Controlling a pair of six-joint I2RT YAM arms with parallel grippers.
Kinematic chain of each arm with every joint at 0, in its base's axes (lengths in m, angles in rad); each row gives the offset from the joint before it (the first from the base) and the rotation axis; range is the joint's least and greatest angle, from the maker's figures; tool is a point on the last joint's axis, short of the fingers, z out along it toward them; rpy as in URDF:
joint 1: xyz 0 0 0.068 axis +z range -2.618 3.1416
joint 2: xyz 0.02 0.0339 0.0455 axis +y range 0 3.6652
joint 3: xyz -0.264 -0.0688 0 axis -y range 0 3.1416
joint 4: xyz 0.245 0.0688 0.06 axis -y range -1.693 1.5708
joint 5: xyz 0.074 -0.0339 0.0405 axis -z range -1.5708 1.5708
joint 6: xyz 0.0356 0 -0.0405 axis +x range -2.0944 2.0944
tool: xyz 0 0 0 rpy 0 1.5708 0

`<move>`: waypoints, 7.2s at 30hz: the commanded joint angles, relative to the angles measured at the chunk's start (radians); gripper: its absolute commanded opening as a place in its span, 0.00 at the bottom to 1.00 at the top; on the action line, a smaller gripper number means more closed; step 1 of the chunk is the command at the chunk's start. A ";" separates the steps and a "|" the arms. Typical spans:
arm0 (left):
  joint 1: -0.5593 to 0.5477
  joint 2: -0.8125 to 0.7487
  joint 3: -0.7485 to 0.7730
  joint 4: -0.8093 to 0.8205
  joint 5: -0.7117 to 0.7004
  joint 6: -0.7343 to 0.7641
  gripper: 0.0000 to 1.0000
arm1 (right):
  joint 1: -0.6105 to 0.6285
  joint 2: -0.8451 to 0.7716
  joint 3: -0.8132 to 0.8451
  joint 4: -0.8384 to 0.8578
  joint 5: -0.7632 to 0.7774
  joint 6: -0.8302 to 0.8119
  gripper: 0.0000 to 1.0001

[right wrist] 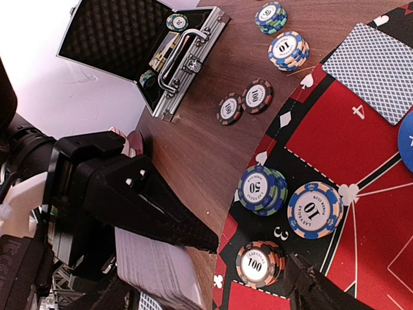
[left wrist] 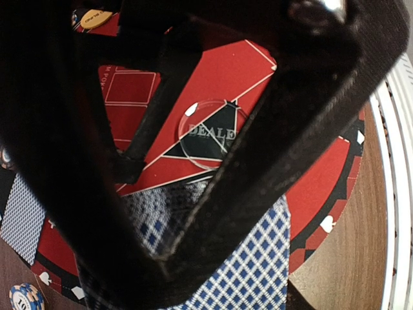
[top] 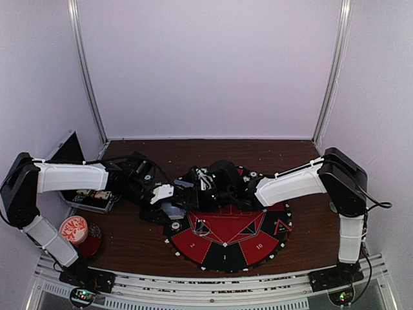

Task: Distribute texas hold em gaming equipment
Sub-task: Pick up the poker card from the face-down deck piles, then distribute the poker card in the big blind area, then pick up the poker card from the face-down deck piles.

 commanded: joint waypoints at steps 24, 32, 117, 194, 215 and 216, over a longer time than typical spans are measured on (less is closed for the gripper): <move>-0.013 -0.024 0.003 0.017 0.040 0.014 0.43 | 0.022 0.017 -0.053 0.258 -0.090 0.057 0.79; -0.013 -0.023 0.002 0.015 0.042 0.016 0.43 | 0.024 0.104 -0.026 0.320 -0.137 0.107 0.79; -0.012 -0.008 0.005 0.012 0.034 0.017 0.43 | -0.103 -0.423 -0.372 -0.053 0.019 -0.057 0.00; -0.012 -0.018 0.005 0.003 0.046 0.023 0.43 | -0.386 -0.726 -0.551 -0.160 0.177 -0.206 0.89; -0.013 -0.025 0.002 0.005 0.046 0.023 0.43 | 0.042 -0.184 -0.204 0.128 0.153 -0.034 0.94; -0.013 -0.025 0.002 0.004 0.046 0.022 0.43 | 0.045 -0.164 -0.191 0.138 0.149 -0.027 0.94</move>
